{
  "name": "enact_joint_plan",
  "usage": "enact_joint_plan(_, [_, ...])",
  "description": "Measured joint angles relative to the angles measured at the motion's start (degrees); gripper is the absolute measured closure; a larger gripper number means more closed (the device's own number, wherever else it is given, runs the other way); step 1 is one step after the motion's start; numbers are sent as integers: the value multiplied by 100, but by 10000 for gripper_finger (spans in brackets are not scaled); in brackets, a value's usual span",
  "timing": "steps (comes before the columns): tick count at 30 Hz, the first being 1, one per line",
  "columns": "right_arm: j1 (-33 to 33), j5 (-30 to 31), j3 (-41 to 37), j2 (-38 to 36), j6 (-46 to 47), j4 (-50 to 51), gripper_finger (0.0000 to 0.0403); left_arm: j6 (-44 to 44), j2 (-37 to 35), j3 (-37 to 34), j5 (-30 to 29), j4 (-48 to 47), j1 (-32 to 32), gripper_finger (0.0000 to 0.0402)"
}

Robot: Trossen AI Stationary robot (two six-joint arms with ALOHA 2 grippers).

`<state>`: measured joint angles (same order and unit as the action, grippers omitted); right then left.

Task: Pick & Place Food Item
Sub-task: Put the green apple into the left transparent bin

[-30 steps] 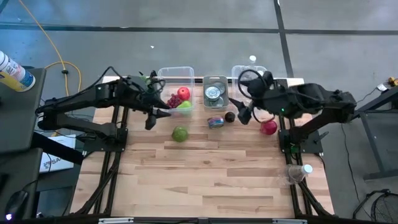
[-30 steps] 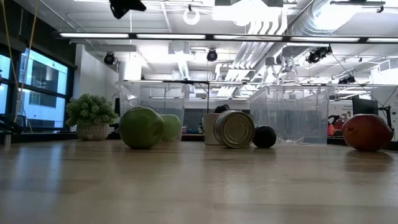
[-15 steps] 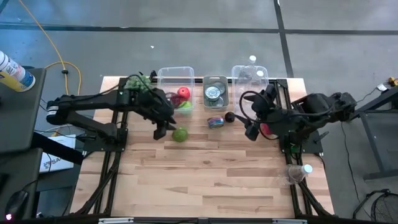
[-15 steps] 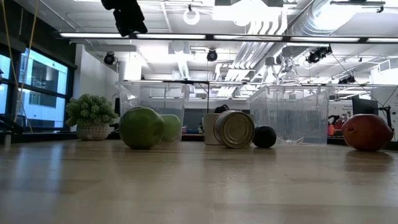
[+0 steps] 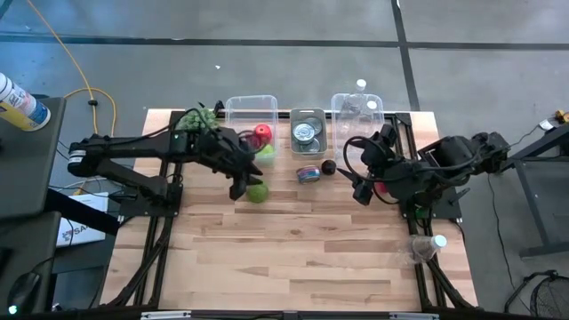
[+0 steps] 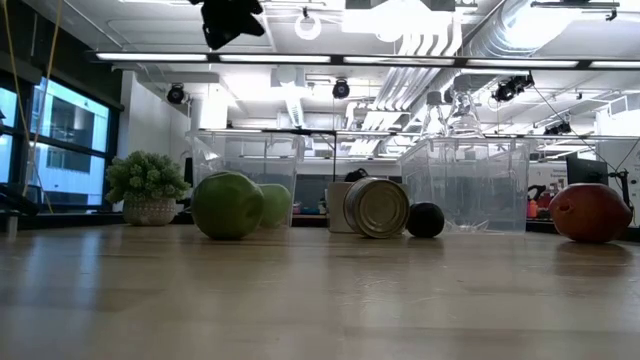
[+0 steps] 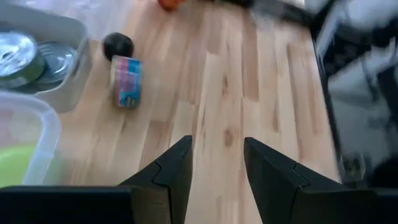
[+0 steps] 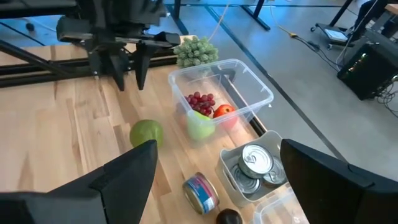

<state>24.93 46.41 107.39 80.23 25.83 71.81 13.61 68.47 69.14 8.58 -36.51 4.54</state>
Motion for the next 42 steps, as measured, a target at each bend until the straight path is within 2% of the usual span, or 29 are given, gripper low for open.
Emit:
enact_joint_plan(4, [0, -4, 0, 0, 6, 10, 74, 783, 0, 0, -8, 245, 68, 264])
enact_joint_plan(12, [0, -220, -4, 0, -12, 120, 74, 927, 0, 0, 260, 271, 69, 248])
enact_joint_plan(17, [0, -189, -4, 0, -52, 142, 74, 930, 0, 0, 258, 275, 15, 201])
enact_joint_plan(24, [0, -190, -4, 0, 14, 319, 74, 829, 0, 0, 137, 275, 58, 108])
enact_joint_plan(29, [0, -306, -4, 0, 382, 551, 74, 579, 0, 0, -230, 262, 155, 48])
enact_joint_plan(32, [0, -338, -4, 0, 590, 718, 74, 4, 0, 0, -272, 198, 244, 28])
enact_joint_plan(37, [0, -350, -7, 0, 714, 857, 74, -1978, 2, 0, -299, -324, 255, 22])
enact_joint_plan(42, [-2, -349, -7, 0, 702, 861, 74, -2750, 248, 2, -276, -894, 199, 22])
